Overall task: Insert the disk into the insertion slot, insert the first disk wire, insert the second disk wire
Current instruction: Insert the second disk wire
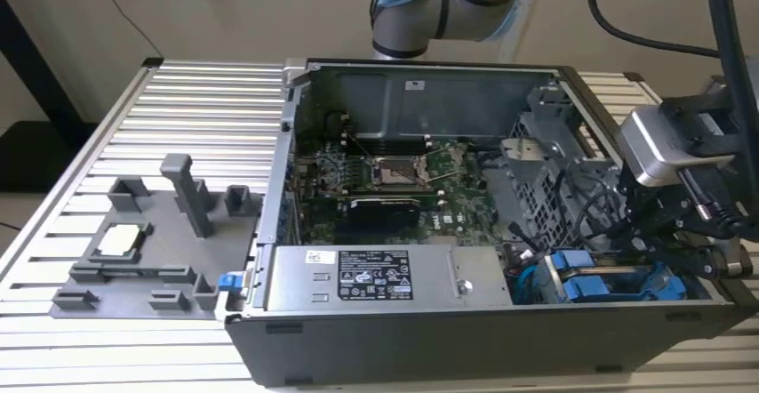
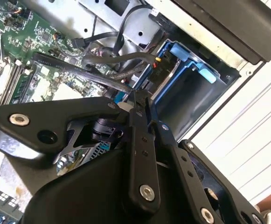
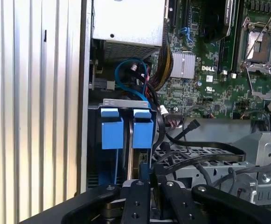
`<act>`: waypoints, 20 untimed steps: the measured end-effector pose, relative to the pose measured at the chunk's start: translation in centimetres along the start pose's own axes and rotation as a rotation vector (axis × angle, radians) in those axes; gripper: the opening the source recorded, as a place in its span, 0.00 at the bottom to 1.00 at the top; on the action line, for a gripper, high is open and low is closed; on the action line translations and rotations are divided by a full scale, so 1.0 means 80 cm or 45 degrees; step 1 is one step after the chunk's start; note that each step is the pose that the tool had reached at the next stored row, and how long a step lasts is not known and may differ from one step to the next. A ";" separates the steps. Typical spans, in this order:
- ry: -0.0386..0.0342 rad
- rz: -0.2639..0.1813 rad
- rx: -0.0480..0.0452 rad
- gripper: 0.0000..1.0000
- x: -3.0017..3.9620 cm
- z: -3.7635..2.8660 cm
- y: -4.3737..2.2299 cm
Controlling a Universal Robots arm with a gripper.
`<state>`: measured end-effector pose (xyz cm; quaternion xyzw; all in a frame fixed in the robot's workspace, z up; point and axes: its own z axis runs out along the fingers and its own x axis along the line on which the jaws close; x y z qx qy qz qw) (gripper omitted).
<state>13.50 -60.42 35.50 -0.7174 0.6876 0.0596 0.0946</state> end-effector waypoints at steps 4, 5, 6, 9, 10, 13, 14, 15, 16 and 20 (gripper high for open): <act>0.0009 0.021 0.005 0.16 0.0010 0.0039 -0.0004; 0.0016 0.031 0.007 0.16 0.0013 0.0049 -0.0004; 0.0023 0.041 0.009 0.16 0.0015 0.0058 -0.0004; 0.0043 0.049 0.011 0.16 0.0017 0.0066 -0.0004; 0.0056 0.049 0.011 0.16 0.0017 0.0066 -0.0004; 0.0066 0.049 0.011 0.16 0.0019 0.0076 -0.0004; 0.0067 0.049 0.011 0.16 0.0020 0.0082 -0.0003; 0.0059 0.049 0.011 0.16 0.0021 0.0087 -0.0003; 0.0046 0.049 0.011 0.16 0.0023 0.0094 -0.0003; -0.0005 0.057 0.014 0.16 0.0030 0.0127 -0.0001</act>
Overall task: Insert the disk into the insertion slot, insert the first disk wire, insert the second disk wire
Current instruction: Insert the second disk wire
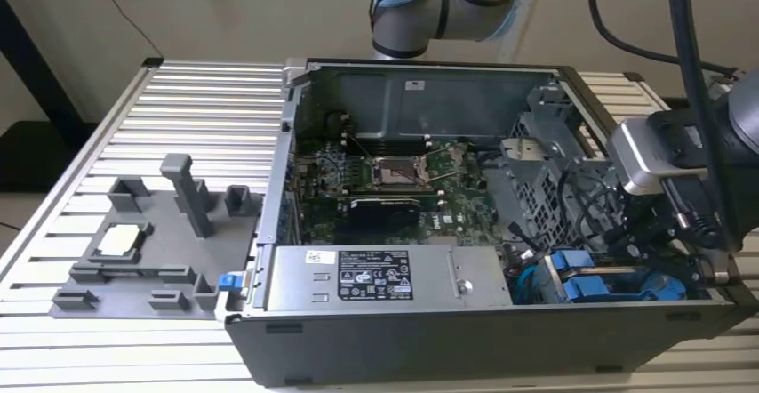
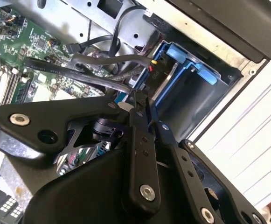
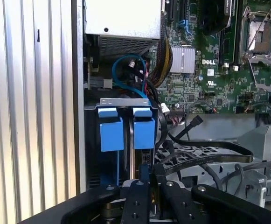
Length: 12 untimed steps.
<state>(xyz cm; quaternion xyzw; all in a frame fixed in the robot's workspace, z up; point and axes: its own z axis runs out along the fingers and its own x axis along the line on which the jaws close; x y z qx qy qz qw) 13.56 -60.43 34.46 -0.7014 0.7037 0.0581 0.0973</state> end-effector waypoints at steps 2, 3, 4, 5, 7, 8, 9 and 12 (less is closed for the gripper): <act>-0.0010 0.007 0.002 0.16 0.0004 0.0017 0.0000; -0.0007 0.009 0.002 0.16 0.0005 0.0020 -0.0001; -0.0006 0.010 0.002 0.16 0.0006 0.0023 -0.0002; -0.0007 0.011 0.002 0.16 0.0007 0.0027 -0.0003; -0.0010 0.012 0.003 0.16 0.0008 0.0035 -0.0005; -0.0013 0.013 0.003 0.16 0.0009 0.0038 -0.0007; -0.0019 0.013 0.003 0.16 0.0010 0.0041 -0.0008; -0.0064 0.015 0.003 0.16 0.0012 0.0052 -0.0011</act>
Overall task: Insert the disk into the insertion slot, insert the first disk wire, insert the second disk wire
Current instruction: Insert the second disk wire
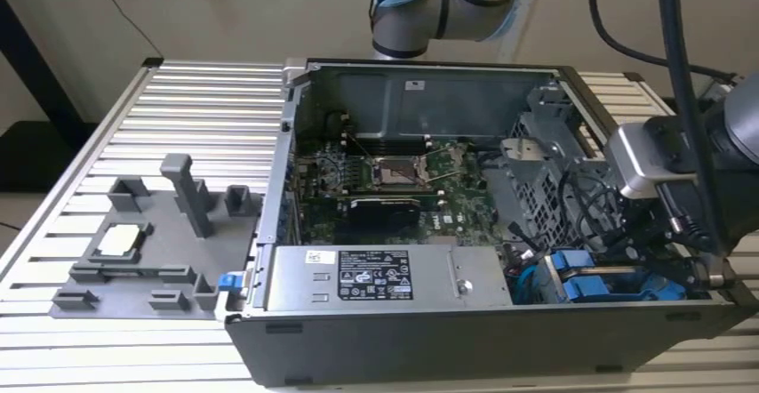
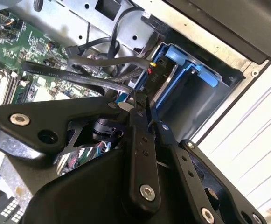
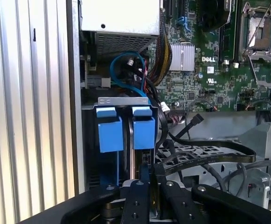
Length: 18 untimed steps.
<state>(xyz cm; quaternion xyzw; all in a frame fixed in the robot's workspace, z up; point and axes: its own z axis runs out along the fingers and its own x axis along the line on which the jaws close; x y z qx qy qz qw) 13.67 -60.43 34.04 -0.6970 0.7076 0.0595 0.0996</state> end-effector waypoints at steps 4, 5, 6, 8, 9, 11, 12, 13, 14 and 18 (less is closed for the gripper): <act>-0.0065 0.001 0.000 0.16 0.0003 0.0013 -0.0007; -0.0075 0.001 0.000 0.16 0.0003 0.0015 -0.0008; -0.0087 0.001 0.000 0.16 0.0004 0.0018 -0.0010; -0.0113 0.002 0.000 0.16 0.0007 0.0028 -0.0013; -0.0121 0.002 0.000 0.16 0.0008 0.0033 -0.0013; -0.0120 0.002 0.000 0.16 0.0011 0.0049 -0.0014; -0.0121 0.002 0.000 0.16 0.0014 0.0059 -0.0014; -0.0120 0.003 0.000 0.16 0.0016 0.0068 -0.0013; -0.0118 0.003 0.000 0.16 0.0018 0.0078 -0.0013; -0.0118 0.003 0.001 0.16 0.0020 0.0086 -0.0013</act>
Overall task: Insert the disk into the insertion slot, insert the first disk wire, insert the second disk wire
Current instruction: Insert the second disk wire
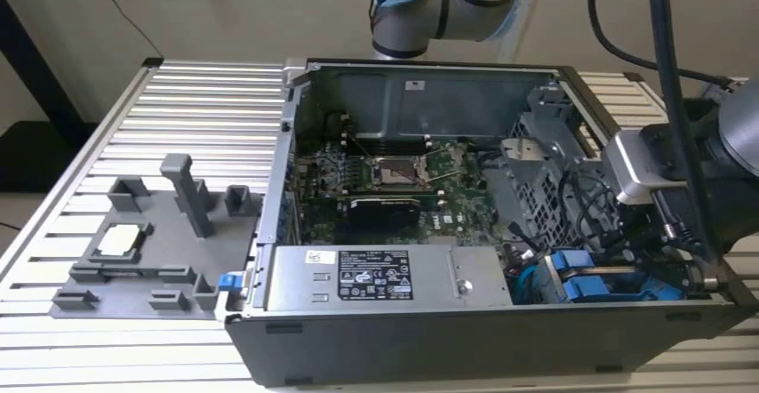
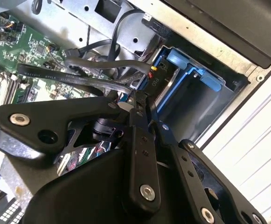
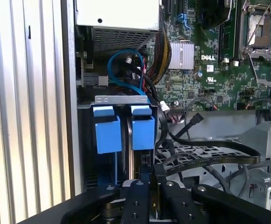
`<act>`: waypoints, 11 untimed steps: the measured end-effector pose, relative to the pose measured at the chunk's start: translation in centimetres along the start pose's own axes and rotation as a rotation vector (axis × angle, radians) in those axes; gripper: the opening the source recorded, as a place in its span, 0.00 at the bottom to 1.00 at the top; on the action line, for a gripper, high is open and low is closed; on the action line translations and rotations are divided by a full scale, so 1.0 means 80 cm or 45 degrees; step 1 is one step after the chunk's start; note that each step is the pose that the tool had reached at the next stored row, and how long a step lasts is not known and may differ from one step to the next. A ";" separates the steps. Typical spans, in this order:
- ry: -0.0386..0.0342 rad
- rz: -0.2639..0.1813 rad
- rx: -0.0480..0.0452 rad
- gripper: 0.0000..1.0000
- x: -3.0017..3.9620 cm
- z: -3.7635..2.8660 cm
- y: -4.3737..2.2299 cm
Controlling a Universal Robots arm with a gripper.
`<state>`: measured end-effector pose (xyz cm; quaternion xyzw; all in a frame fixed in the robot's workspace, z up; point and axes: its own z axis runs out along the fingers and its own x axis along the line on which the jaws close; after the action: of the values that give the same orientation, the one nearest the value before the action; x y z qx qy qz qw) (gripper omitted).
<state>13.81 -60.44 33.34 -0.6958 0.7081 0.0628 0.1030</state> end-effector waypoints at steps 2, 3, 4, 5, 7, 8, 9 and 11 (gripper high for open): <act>-0.0002 0.000 0.000 0.16 0.0001 0.0002 0.0000; -0.0009 0.000 0.000 0.16 0.0001 0.0006 0.0000; -0.0017 0.000 0.000 0.18 0.0003 0.0011 0.0001; -0.0012 0.000 0.000 0.18 0.0002 0.0009 0.0000; -0.0005 0.000 0.000 0.24 0.0001 0.0006 0.0001; 0.0001 0.000 0.000 0.24 0.0000 -0.0001 0.0000; 0.0000 0.000 0.000 0.24 -0.0004 -0.0017 -0.0001; -0.0004 0.000 -0.001 0.24 -0.0019 -0.0079 -0.0003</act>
<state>13.81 -60.44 33.99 -0.6957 0.7081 0.0631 0.1028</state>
